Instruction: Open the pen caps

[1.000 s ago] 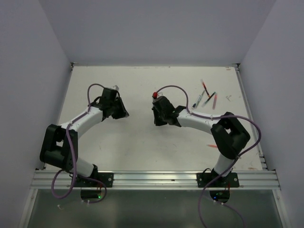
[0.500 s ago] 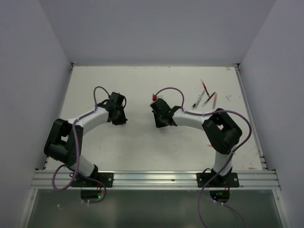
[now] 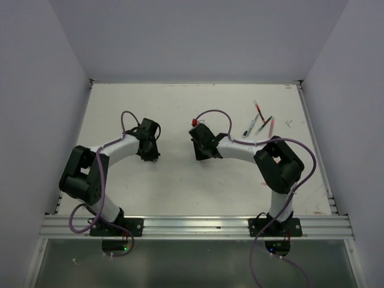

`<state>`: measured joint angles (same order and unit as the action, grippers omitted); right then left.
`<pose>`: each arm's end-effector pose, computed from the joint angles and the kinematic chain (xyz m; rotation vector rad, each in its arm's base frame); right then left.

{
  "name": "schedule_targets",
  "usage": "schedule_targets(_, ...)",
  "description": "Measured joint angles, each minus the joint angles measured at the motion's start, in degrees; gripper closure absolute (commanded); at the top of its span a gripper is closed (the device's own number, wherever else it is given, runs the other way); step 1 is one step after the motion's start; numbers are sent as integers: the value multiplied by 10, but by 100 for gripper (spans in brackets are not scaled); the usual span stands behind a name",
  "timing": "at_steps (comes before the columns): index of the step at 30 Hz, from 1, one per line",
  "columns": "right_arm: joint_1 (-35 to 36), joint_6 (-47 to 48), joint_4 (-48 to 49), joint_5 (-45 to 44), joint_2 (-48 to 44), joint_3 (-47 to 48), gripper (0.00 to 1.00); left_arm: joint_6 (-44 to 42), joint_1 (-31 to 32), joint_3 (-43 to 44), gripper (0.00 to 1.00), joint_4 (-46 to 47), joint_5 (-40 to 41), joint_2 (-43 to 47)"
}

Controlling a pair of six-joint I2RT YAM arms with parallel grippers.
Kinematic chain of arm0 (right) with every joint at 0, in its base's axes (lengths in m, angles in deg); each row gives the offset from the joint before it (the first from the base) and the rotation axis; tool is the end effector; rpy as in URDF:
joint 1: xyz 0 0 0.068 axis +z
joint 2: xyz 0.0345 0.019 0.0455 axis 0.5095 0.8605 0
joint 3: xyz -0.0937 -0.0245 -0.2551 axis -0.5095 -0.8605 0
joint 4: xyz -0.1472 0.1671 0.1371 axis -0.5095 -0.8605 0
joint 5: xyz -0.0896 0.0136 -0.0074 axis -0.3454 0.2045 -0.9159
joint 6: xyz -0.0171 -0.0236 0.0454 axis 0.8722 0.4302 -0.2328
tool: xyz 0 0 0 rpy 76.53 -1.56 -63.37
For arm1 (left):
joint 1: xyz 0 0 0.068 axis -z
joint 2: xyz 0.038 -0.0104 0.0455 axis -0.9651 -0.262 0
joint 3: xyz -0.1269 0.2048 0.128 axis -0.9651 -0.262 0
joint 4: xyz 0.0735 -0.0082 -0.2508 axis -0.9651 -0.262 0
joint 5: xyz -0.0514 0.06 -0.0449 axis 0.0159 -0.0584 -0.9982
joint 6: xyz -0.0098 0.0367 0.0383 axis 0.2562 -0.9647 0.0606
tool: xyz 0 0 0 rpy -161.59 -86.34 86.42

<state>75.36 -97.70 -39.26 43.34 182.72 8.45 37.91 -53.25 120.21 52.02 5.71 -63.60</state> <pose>0.2774 0.2650 0.1582 -0.2781 2.5444 0.2508 0.2780 -0.1058 0.1605 -0.3912 2.7233 -0.1351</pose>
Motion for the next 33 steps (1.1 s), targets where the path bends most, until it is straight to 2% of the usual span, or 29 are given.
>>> schedule_targets(4,0,-1,2,0,1,0,81,-4,0,0,74,-2,0,-4)
schedule_targets(6,0,-2,7,0,2,0,75,-4,0,0,71,-2,0,-4)
schedule_targets(13,1,-5,12,2,3,0,73,-4,0,0,63,1,0,-4)
schedule_targets(17,1,-5,14,2,4,0,71,-4,0,0,61,2,0,-4)
schedule_targets(20,1,-5,17,2,4,0,64,-4,0,0,60,2,0,-3)
schedule_targets(24,1,0,21,3,4,1,59,-4,0,-3,51,-2,7,3)
schedule_targets(33,2,22,16,2,4,5,51,-8,0,-4,47,-15,22,57)
